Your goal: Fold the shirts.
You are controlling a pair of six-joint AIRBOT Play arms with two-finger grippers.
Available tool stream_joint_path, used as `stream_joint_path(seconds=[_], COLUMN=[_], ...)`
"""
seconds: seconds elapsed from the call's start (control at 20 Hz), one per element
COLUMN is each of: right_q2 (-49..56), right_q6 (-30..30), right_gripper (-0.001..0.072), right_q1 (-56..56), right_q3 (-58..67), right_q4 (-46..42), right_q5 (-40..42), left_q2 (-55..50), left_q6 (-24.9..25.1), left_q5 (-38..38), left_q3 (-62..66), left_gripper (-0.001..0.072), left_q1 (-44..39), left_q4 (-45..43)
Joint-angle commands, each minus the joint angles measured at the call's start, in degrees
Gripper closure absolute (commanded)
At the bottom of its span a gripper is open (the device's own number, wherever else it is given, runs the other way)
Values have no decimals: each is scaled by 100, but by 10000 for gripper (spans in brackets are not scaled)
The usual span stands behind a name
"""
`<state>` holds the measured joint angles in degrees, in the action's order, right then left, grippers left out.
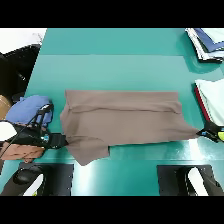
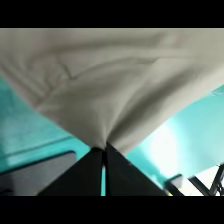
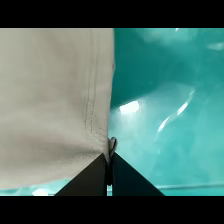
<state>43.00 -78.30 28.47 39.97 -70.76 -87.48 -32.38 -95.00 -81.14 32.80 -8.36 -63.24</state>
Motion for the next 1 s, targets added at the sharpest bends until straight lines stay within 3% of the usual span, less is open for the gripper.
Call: stream_joint_path(seconds=[0.0,0.15,0.5,0.7,0.75,0.8,0.85,0.9,0.95], right_q2=[-343,306,2774,3869,4063,4249,4404,4546,4625], right_q6=[-83,-212,-286,-260,-258,-208,-190,-63,83], right_gripper=[698,698,697,695,677,522,372,303,298], right_q1=[-291,-909,-1853,-2022,-2022,-2011,-1963,-1917,-1871], right_q3=[498,940,2417,3145,3305,3480,3650,3838,3963], right_q4=[-133,-131,-28,466,584,758,905,1099,1196], right_q5=[-245,98,964,1255,1290,1290,1244,1128,988], left_q2=[170,-426,-3032,-3873,-3893,-3891,-3891,-3888,-3871], left_q6=[-76,229,588,516,494,490,492,444,341], left_q5=[-81,986,3215,3622,3676,3733,3764,3764,3713], left_q3=[649,1088,1982,2369,2380,2396,2422,2448,2461], left_gripper=[688,687,685,684,684,683,565,246,139], left_q1=[0,2,2,2,2,2,2,2,2], left_q4=[-55,-466,-833,-833,-833,-833,-826,-813,-811])
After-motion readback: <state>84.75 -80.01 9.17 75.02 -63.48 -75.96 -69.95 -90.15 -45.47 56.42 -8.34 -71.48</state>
